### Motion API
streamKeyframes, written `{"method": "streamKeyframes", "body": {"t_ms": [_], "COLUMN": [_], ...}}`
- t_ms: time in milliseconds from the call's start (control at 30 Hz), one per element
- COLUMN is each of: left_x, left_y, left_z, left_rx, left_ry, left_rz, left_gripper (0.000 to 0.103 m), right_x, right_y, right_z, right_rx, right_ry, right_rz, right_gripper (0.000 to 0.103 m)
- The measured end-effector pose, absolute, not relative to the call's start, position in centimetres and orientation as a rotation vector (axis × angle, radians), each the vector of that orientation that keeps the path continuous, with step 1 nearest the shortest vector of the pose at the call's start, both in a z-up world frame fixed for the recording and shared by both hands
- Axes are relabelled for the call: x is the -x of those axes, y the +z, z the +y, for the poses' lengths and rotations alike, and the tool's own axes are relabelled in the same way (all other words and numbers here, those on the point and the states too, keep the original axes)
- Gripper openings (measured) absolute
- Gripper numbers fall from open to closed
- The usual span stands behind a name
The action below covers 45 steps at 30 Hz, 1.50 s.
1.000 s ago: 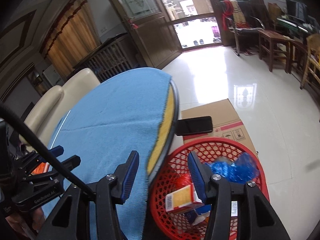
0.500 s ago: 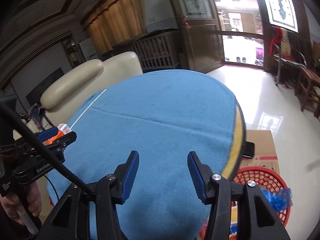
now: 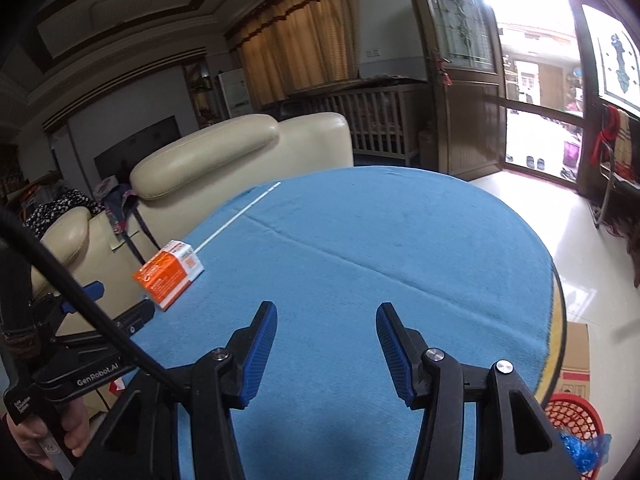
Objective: Collect trash
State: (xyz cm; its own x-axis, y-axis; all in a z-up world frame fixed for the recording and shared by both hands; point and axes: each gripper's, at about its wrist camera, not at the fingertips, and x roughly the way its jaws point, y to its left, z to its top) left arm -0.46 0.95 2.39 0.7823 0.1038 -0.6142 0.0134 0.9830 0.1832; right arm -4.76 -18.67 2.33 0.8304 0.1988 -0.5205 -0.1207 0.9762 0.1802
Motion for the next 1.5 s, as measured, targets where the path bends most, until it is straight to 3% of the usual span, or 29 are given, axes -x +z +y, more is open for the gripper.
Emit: {"method": "streamKeyframes", "body": {"t_ms": [733, 1500], "left_x": [3.7, 3.5], "left_y": [2.3, 2.1], "left_z": [2.9, 4.8], "left_rx": [-0.17, -0.147], "left_ry": [0.093, 0.092], "left_rz": [0.686, 0.675], "left_gripper": [0.086, 0.086], "right_x": [8.1, 8.7], "right_y": [-0.5, 0.0], "right_z": [-17.0, -16.3], "right_rx": [-0.182, -0.144], "right_ry": [0.176, 0.135], "right_rz": [0.597, 0.589], "right_gripper": [0.056, 0.056]}}
